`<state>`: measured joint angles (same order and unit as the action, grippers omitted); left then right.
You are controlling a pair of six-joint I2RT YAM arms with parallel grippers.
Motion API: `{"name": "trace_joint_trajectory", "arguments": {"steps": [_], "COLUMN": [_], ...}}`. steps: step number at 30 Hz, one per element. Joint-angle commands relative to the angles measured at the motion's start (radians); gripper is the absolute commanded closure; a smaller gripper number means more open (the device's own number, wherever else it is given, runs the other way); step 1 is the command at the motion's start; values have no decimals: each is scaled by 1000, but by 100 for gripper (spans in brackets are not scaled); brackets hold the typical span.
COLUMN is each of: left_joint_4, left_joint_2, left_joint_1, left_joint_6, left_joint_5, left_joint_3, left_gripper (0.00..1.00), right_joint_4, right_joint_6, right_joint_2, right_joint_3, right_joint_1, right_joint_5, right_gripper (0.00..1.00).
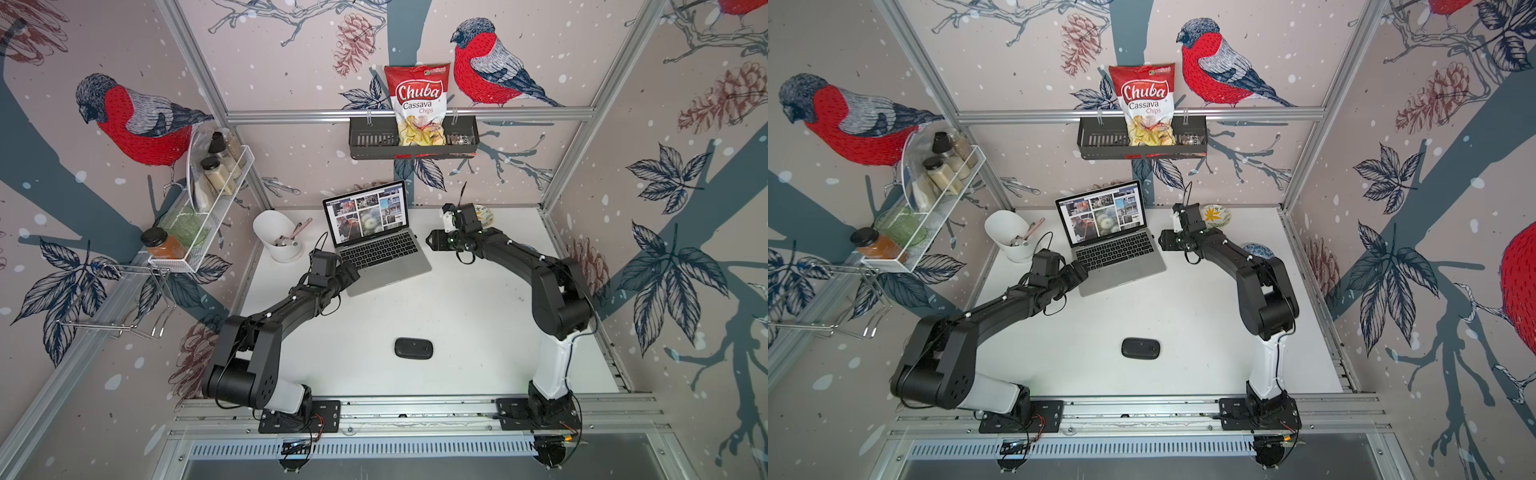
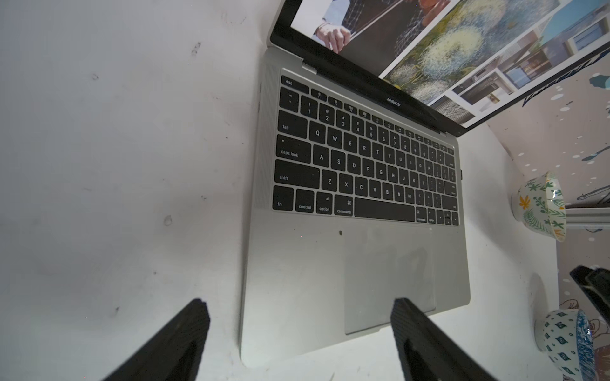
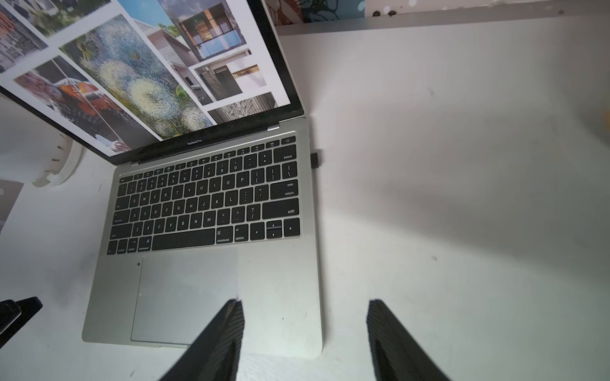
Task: Remove the wireless mouse receiver from the laptop
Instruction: Move the laptop to the center of the board.
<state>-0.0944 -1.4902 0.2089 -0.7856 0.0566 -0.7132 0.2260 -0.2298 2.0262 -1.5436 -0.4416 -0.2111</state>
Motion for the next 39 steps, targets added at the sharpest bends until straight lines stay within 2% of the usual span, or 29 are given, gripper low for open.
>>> {"name": "trace_joint_trajectory", "arguments": {"steps": [1, 9, 18, 24, 30, 39], "left_joint_4": [-51, -114, -167, -193, -215, -208], "left_joint_2": [-34, -93, -132, -180, -226, -246], "left_joint_1": [-6, -6, -6, -5, 3, 53], "left_joint_6": [-13, -32, -40, -40, -44, -31], "left_joint_5": [3, 30, 50, 63, 89, 90], "left_joint_3": [-11, 13, 28, 36, 35, 18], "left_gripper": [9, 11, 12, 13, 19, 22], "right_joint_4": [73, 93, 88, 66, 38, -17], "right_joint_6": [64, 46, 27, 16, 2, -23], "right_joint_2": [96, 290, 388, 394, 390, 338], "right_joint_3": [-105, -285, -360, -324, -279, -155], "right_joint_1": [10, 41, 9, 4, -6, -37], "right_joint_5": [-64, -153, -214, -212, -218, -192], "right_gripper": [37, 39, 43, 44, 46, 48]}}
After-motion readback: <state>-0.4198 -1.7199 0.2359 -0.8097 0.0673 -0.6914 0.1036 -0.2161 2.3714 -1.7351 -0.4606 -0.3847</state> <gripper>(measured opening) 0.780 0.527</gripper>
